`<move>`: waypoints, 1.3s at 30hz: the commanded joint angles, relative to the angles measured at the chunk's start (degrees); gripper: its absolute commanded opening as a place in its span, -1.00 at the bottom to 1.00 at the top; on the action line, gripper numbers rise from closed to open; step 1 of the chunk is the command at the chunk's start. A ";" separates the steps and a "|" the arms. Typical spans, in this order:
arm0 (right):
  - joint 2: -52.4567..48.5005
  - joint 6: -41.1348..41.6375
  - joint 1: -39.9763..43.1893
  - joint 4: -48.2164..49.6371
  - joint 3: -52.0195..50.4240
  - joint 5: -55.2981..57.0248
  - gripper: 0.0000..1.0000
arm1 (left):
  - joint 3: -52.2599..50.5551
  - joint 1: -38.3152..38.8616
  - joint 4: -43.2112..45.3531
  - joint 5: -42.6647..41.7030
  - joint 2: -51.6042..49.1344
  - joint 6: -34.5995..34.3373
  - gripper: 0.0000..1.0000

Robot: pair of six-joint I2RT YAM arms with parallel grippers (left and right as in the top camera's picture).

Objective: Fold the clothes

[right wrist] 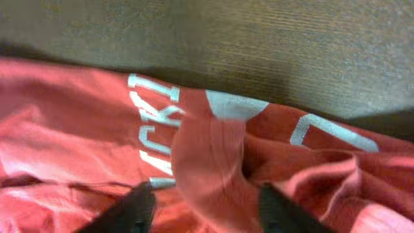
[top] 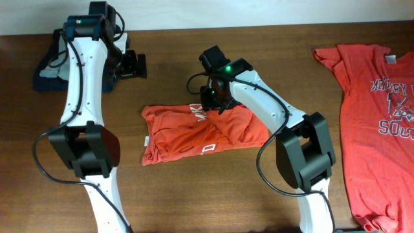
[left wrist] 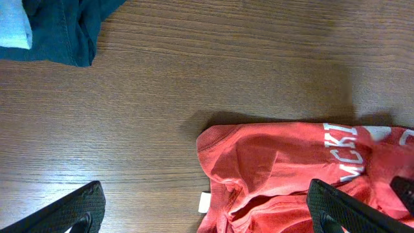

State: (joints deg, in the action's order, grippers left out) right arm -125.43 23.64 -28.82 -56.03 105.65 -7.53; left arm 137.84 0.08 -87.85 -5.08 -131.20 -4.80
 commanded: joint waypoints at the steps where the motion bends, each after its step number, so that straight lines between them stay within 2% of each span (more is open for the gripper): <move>1: 1.57 -5.49 0.26 -2.36 1.90 0.59 0.28 | -0.35 0.02 -0.04 0.42 0.61 0.09 0.98; 4: 4.13 -6.88 1.68 -6.91 3.67 4.15 0.43 | -0.35 0.02 -0.04 0.42 0.61 0.09 0.98; 8: 6.47 -5.29 4.94 -12.39 3.93 8.31 0.43 | -0.35 0.02 -0.04 0.42 0.61 0.11 0.98; 12: 6.62 -7.15 9.35 -14.47 3.87 3.39 0.47 | -0.35 0.02 -0.04 0.42 0.61 0.09 0.98; 16: 6.58 -6.34 11.34 -15.39 3.72 3.06 0.47 | -0.35 0.02 -0.04 0.42 0.61 0.09 0.98; 22: 6.56 -4.50 13.33 -14.56 0.50 2.97 0.38 | -0.35 0.02 -0.04 0.42 0.61 0.09 0.98; 26: 6.45 -4.50 13.46 -12.04 -2.38 -1.55 0.28 | -0.35 0.02 -0.04 0.42 0.61 0.09 0.99; 39: 6.45 -3.37 13.46 -4.85 -10.95 -5.70 0.24 | -0.35 0.02 -0.04 0.42 0.61 0.09 0.98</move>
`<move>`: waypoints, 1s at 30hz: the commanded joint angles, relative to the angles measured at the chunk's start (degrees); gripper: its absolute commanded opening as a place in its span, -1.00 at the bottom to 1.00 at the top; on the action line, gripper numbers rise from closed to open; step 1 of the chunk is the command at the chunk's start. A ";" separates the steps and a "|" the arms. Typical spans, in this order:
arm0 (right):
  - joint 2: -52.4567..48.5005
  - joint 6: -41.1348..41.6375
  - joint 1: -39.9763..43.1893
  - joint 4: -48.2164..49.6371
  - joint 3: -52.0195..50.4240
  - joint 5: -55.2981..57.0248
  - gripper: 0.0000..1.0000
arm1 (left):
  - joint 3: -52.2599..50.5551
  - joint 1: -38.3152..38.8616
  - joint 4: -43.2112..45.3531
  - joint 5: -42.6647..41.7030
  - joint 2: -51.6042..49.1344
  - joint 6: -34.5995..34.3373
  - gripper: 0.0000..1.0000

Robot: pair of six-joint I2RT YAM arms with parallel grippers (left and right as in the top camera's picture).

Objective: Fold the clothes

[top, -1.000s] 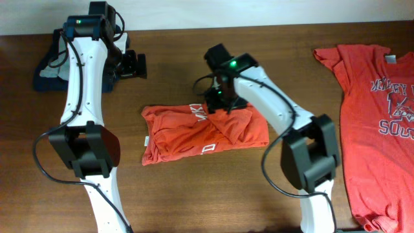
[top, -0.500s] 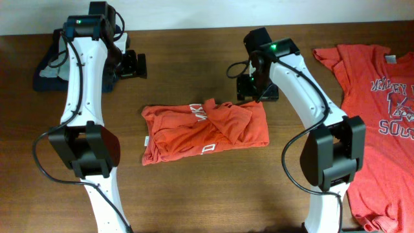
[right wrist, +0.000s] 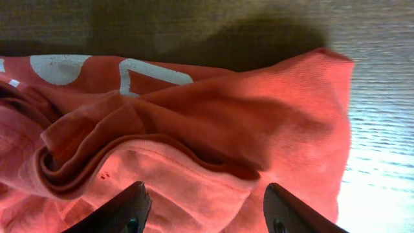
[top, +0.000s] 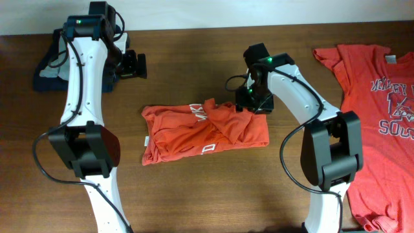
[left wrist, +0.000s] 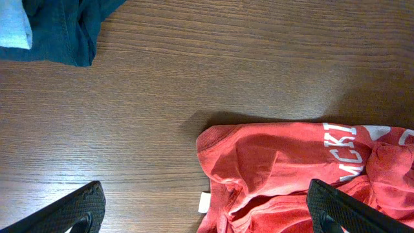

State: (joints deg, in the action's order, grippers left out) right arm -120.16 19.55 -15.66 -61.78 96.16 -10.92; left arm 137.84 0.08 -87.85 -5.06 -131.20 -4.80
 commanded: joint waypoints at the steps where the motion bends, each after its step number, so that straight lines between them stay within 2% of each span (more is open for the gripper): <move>1: 1.18 0.98 0.31 1.33 -2.01 -2.43 0.25 | -0.35 0.02 -0.04 0.39 0.61 0.11 0.98; 7: 1.18 3.52 0.31 5.33 -6.64 -2.47 0.20 | -0.35 0.02 -0.04 0.42 0.61 0.09 0.98; 15: 1.20 3.45 0.31 6.03 -6.19 -3.93 -0.17 | -0.35 0.02 -0.04 0.39 0.61 0.09 0.98; 21: 1.42 3.41 0.02 3.23 -3.50 -4.42 -0.25 | -0.35 0.02 -0.04 0.39 0.61 0.09 0.98; 27: 1.53 3.23 -1.70 3.04 -2.19 -6.56 -0.89 | -0.35 0.02 -0.04 0.39 0.61 0.09 0.99; 30: 1.53 3.23 -3.56 3.06 -2.16 -6.71 -0.92 | -0.35 0.02 -0.04 0.39 0.59 0.11 0.98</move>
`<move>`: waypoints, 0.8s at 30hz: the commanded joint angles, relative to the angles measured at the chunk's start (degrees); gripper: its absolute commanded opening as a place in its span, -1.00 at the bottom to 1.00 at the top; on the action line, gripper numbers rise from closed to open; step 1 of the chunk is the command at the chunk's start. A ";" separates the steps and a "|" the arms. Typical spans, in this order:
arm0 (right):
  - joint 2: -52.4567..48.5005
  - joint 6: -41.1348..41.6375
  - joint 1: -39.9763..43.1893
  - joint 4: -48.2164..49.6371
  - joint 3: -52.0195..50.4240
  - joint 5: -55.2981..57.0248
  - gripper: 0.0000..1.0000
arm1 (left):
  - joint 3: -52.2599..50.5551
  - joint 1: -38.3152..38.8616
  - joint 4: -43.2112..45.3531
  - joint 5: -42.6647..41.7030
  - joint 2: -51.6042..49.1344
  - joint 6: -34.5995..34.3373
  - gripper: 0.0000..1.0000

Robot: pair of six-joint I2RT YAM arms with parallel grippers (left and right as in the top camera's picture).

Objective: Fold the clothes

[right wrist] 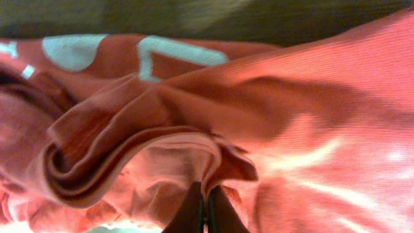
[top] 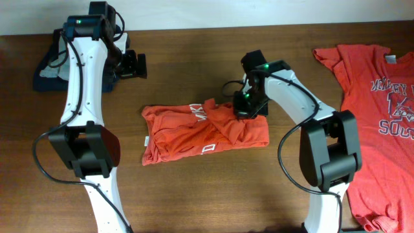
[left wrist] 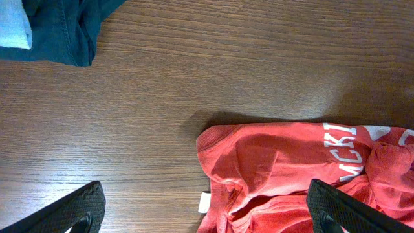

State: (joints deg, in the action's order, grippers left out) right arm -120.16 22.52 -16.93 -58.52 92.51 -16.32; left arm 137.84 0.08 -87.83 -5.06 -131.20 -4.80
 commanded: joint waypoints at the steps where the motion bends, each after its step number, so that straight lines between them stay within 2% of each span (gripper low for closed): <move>1: 1.53 0.26 -3.04 -0.20 1.49 -1.31 -0.92 | -0.35 0.02 -0.07 0.39 0.61 0.09 0.98; 12: 1.53 0.24 -12.33 -0.83 1.49 -3.87 -0.92 | -0.35 0.02 -0.07 0.42 0.61 0.11 0.98; 14: 1.53 0.24 -13.81 -1.07 1.46 -3.89 -0.86 | -0.35 0.02 -0.07 0.39 0.61 0.11 0.98; 17: 1.53 -0.24 -15.43 -0.50 1.49 -4.98 -0.59 | -0.35 0.02 -0.07 0.39 0.59 0.11 0.98; 19: 1.53 -4.50 -16.06 0.20 1.97 -8.50 -0.27 | -0.35 0.02 -0.07 0.39 0.61 0.09 0.98; 24: 1.70 -14.21 -15.50 -4.63 7.52 -13.40 0.24 | -0.35 0.02 -0.07 0.39 0.61 0.09 0.98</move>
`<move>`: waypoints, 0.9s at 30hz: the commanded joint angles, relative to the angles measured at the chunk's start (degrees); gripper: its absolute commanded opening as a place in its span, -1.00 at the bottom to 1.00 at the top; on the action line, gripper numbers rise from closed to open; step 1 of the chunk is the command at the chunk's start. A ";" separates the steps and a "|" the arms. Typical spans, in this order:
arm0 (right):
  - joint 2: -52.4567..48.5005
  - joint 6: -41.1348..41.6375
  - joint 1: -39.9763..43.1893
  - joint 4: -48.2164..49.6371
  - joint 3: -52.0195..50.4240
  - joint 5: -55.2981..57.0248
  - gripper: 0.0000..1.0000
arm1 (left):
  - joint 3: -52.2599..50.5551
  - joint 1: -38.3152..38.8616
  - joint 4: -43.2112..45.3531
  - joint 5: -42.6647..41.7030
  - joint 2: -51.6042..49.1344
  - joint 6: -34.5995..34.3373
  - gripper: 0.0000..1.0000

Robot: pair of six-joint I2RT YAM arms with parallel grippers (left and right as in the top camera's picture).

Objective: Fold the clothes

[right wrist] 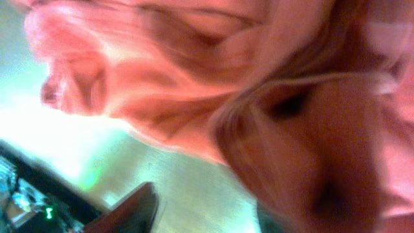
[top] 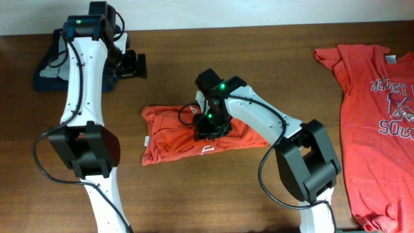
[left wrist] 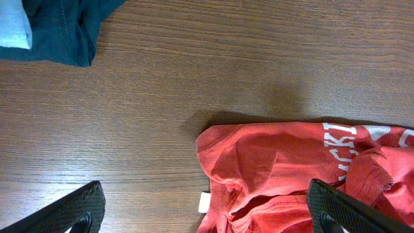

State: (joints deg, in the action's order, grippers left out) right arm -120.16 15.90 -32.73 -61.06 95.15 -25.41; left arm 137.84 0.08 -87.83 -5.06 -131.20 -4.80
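A red shirt (top: 174, 133) with white lettering lies in a folded bundle at the middle of the table. My right gripper (top: 208, 123) is low over its middle. The right wrist view is blurred: red cloth (right wrist: 213, 84) fills it, and the fingers (right wrist: 132, 207) stand apart, so the gripper (right wrist: 204, 217) is open with cloth draped against its right side. My left gripper (top: 132, 65) hangs open above bare table at the back left. In the left wrist view, the left gripper (left wrist: 207, 217) has the shirt's left end (left wrist: 259, 162) between its spread fingertips, well below them.
A second red shirt (top: 378, 116) lies spread flat at the right end of the table. A dark blue garment (top: 48, 71) sits bunched at the back left corner, also seen as blue cloth (left wrist: 58, 29). The brown wooden table (top: 194, 200) runs to the white wall behind.
My right gripper was shut on a fold at the shirt's upper right. It now stands open further left, over the shirt's middle, and the fold lies further left. The left arm has not moved.
My right gripper stood open over the shirt's middle lettering, then open at its right end. Then it was shut on a raised fold there. Now it is back over the middle, open, with the fold laid leftward. The left gripper stayed open and still throughout.
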 commanded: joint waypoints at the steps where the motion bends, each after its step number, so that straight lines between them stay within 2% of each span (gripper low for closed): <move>1: 1.73 -9.35 0.61 -3.67 6.58 -4.24 0.30 | -0.35 0.02 -0.07 0.39 0.61 0.09 0.98; 6: 1.77 -11.23 2.69 -8.26 13.97 1.38 0.36 | -0.35 0.02 -0.07 0.39 0.61 0.09 0.98; 9: 1.75 -10.95 4.81 -8.48 14.99 6.12 0.28 | -0.35 0.02 -0.07 0.39 0.61 0.11 0.99; 11: 1.46 -9.60 5.88 -8.85 14.56 7.37 -0.03 | -0.35 0.02 -0.07 0.39 0.61 0.09 0.98; 13: 1.36 -8.31 6.29 -8.81 13.94 7.74 -0.50 | -0.35 0.02 -0.07 0.39 0.61 0.09 0.99; 14: 1.27 -8.02 6.47 -8.59 13.53 7.74 -0.67 | -0.35 0.02 -0.07 0.39 0.61 0.09 0.99; 15: 1.18 -7.91 6.45 -8.57 13.18 7.74 -0.76 | -0.35 0.02 -0.07 0.39 0.61 0.11 0.98; 19: 0.72 -7.91 6.45 -7.54 10.82 7.78 -0.78 | -0.35 0.02 -0.07 0.39 0.61 0.11 0.98; 27: 0.72 -6.80 4.28 1.73 1.73 6.95 -0.79 | -0.35 0.02 -0.07 0.39 0.61 0.09 0.99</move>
State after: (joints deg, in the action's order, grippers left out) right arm -119.74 7.68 -26.48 -61.12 99.77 -18.24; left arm 137.84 0.08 -87.85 -5.08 -131.20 -4.80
